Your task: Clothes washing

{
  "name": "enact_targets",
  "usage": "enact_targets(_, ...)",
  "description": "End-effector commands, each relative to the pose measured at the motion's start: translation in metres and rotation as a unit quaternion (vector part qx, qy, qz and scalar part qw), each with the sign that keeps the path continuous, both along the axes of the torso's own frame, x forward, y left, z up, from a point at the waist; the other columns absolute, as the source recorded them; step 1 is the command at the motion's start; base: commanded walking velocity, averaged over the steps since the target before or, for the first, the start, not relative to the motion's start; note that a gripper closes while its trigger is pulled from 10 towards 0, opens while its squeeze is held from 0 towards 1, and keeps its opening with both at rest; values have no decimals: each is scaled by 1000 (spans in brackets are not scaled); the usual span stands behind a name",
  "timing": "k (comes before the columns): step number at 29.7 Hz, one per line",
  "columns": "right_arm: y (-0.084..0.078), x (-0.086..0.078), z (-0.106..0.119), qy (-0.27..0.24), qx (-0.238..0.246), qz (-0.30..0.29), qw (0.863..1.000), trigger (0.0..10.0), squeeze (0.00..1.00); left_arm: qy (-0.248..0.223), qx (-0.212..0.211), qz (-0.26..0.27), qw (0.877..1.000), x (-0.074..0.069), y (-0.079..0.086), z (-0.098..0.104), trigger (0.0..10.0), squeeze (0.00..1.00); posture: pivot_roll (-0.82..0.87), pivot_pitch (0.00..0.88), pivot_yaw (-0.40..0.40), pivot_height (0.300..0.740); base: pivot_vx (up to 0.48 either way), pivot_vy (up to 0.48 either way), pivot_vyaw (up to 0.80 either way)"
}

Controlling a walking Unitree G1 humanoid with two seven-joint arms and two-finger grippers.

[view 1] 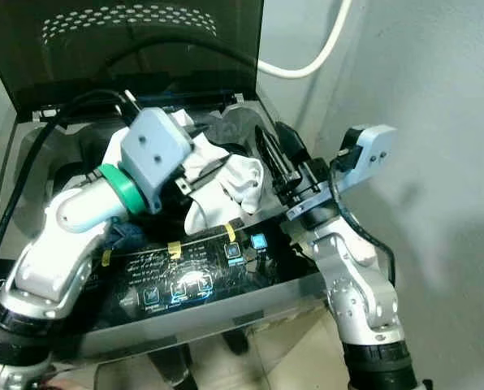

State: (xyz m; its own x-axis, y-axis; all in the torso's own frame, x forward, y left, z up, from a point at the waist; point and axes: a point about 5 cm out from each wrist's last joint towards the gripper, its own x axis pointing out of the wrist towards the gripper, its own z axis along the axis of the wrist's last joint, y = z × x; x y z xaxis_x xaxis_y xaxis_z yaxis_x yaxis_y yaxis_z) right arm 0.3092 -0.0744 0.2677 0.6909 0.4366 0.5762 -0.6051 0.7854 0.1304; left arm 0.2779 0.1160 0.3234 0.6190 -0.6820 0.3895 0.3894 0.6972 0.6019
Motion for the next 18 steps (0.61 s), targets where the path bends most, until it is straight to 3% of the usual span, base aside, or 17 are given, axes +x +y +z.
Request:
enact_targets(1,-1,1,-6,6,3,-12,1000,10000,0,-10,-40,22,999,-3,-1,9,10000,0,153,120,37,740,0,0,0)
enact_targets(2,-1,1,-6,6,3,-12,1000,10000,0,-10,-40,22,999,-3,-1,9,10000,0,153,120,37,740,0,0,0)
enact_targets(3,-2,3,-6,6,3,-21,1000,10000,0,-16,-80,44,996,-1,2,15,10000,0,158,115,34,740,0,0,0)
enact_targets(4,-4,5,-7,7,4,-37,999,10000,0,-25,-85,63,994,-1,4,16,10000,0,162,110,30,740,0,0,0)
enact_targets(7,-12,9,-9,8,4,-74,997,10000,0,-30,-49,80,995,-1,4,4,10000,0,165,99,25,740,0,0,0)
enact_targets(10,-15,9,-11,8,2,-88,996,10000,0,-11,-59,83,995,-1,6,-4,10000,0,163,91,24,740,0,0,0)
enact_targets(11,-19,9,-13,7,-1,-104,995,10000,0,21,-102,95,990,1,12,-12,10000,0,157,70,21,740,0,0,0)
enact_targets(12,-19,9,-13,7,-1,-104,995,10000,0,21,-102,95,990,1,12,-12,10000,0,157,70,21,740,0,0,0)
enact_targets(14,-31,9,-14,6,9,-141,990,10000,0,76,-202,144,966,5,33,-28,10000,0,144,32,0,740,0,0,0)
enact_targets(18,-38,11,-11,-1,21,-165,986,10000,0,88,-239,174,951,7,45,-36,10000,0,145,11,-6,740,0,0,0)
